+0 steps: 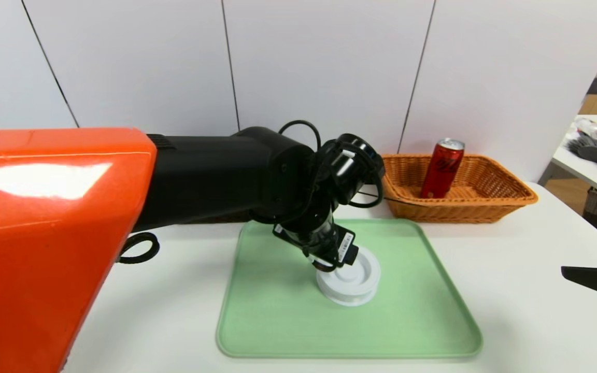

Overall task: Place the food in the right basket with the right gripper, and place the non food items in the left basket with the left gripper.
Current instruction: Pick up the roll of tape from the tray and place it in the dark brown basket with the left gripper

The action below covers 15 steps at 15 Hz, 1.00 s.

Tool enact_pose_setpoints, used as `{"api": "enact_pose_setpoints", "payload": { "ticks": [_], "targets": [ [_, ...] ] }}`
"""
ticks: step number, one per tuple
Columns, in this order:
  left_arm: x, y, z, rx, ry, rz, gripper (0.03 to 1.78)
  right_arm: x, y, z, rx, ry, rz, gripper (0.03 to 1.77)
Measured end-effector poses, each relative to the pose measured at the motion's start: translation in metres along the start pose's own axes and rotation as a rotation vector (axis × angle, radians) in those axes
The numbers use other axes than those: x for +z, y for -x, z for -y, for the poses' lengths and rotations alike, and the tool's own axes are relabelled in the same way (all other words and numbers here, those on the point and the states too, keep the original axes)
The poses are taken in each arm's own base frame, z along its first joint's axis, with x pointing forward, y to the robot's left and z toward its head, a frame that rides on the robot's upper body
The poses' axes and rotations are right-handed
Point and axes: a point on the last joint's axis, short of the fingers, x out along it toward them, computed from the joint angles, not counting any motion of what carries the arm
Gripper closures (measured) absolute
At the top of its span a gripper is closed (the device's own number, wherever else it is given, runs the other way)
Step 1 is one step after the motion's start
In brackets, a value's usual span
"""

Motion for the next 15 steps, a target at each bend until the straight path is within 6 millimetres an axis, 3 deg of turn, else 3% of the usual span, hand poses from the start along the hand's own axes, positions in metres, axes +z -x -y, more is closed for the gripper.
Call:
{"api": "enact_pose_setpoints", "payload": {
  "ticks": [7, 15],
  "targets": [
    [-0.003, -0.017, 0.002, 0.011, 0.018, -0.033, 0.12, -0.001, 0.001, 0.0, 0.004, 0.001, 0.002, 0.1],
    [-0.003, -0.018, -0.01, 0.032, 0.082, -0.054, 0.12, -0.004, -0.001, -0.001, 0.011, 0.003, -0.009, 0.1]
  ]
}}
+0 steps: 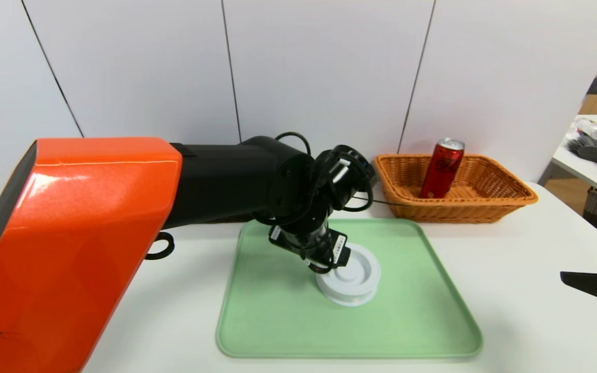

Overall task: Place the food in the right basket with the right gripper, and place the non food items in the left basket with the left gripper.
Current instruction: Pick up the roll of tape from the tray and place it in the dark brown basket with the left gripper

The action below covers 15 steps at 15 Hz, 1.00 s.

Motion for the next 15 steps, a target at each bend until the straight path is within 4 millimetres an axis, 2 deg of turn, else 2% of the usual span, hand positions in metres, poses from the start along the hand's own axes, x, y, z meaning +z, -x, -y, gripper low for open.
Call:
{"api": "enact_pose_setpoints", "payload": {
  "ticks": [15],
  "targets": [
    [-0.003, -0.015, 0.0, 0.018, -0.01, -0.033, 0.12, 0.0, 0.001, 0.0, 0.004, 0.001, 0.002, 0.1]
  ]
}}
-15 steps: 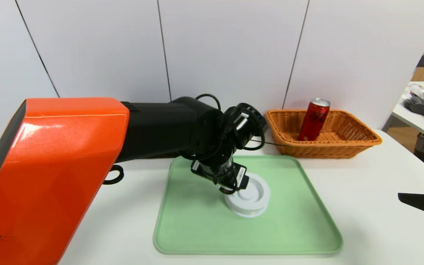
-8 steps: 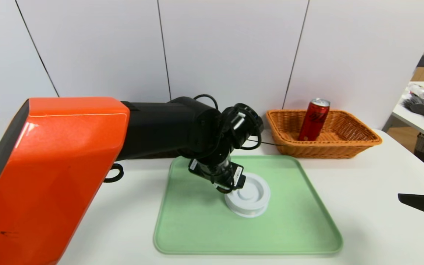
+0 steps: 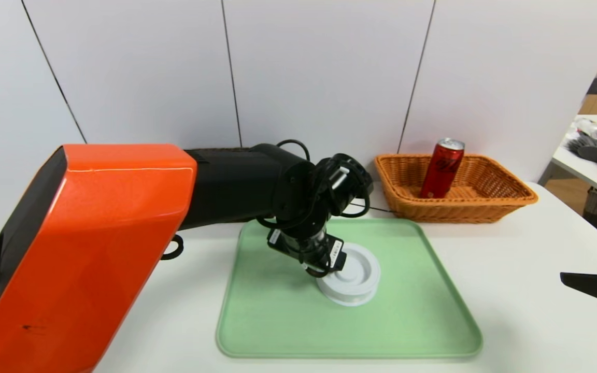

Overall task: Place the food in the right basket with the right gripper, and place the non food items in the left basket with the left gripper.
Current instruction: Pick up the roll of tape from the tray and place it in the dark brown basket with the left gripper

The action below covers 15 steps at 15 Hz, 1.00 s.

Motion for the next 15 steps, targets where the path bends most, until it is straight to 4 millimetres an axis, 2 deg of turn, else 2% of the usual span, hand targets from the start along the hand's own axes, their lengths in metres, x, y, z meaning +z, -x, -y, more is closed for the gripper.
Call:
{"api": "enact_pose_setpoints", "payload": {
  "ticks": [15],
  "targets": [
    [-0.0021, -0.006, 0.0009, 0.012, 0.003, -0.012, 0.12, 0.0005, 0.0006, 0.0, 0.0, 0.0, 0.004, 0.1]
  ]
}}
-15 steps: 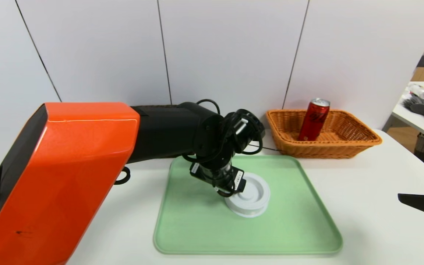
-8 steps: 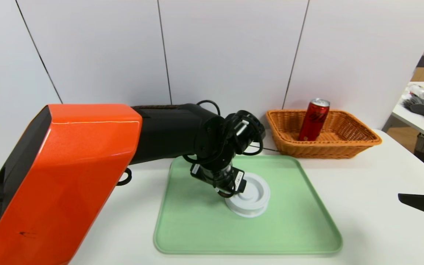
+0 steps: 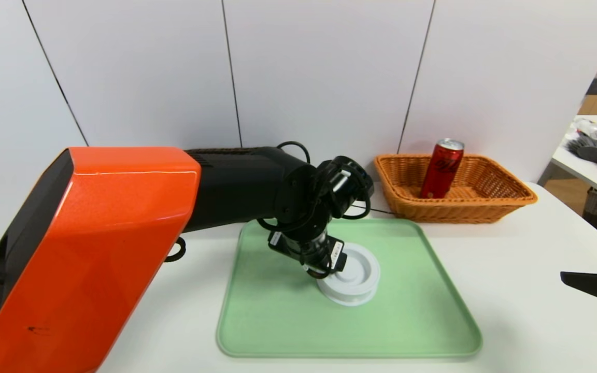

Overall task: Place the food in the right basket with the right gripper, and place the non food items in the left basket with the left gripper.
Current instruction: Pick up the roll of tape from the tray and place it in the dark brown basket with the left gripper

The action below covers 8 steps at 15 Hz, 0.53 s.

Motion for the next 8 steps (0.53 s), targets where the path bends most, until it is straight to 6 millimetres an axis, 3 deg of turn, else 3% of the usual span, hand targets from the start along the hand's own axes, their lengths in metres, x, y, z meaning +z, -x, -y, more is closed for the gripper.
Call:
{"api": "enact_pose_setpoints", "payload": {
  "ticks": [8],
  "targets": [
    [-0.0004, -0.001, 0.0005, 0.001, 0.001, -0.002, 0.12, 0.0, -0.0001, 0.0, 0.001, 0.0, 0.001, 0.1]
  ]
}}
